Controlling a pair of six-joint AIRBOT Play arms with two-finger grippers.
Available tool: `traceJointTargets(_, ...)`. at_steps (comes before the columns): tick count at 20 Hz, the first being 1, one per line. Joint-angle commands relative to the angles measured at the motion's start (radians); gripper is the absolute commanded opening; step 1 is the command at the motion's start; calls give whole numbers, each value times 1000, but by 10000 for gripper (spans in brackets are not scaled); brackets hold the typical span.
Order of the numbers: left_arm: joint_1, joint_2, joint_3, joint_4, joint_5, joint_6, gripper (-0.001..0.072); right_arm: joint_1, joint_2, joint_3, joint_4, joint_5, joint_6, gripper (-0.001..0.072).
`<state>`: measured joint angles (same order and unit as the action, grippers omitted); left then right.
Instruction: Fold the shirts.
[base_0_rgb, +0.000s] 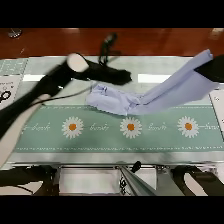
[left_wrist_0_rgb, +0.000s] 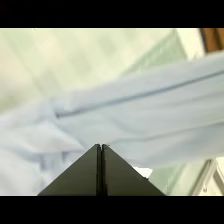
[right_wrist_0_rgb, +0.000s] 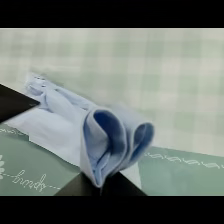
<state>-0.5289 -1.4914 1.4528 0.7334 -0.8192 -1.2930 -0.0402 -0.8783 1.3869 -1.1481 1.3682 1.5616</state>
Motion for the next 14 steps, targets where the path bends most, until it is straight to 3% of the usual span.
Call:
traceJointTargets(1, 152, 230, 0, 119, -28, 9, 16, 135, -108, 1, 8, -167, -23, 27)
traceJointTargets(8, 423, 622, 0, 204, -249, -37, 15, 409, -475, 1, 47, -435, -9, 27)
traceJointTargets(14, 456, 809, 0, 278, -401, -162, 16, 563, -669, 1, 234, -731, -8, 27)
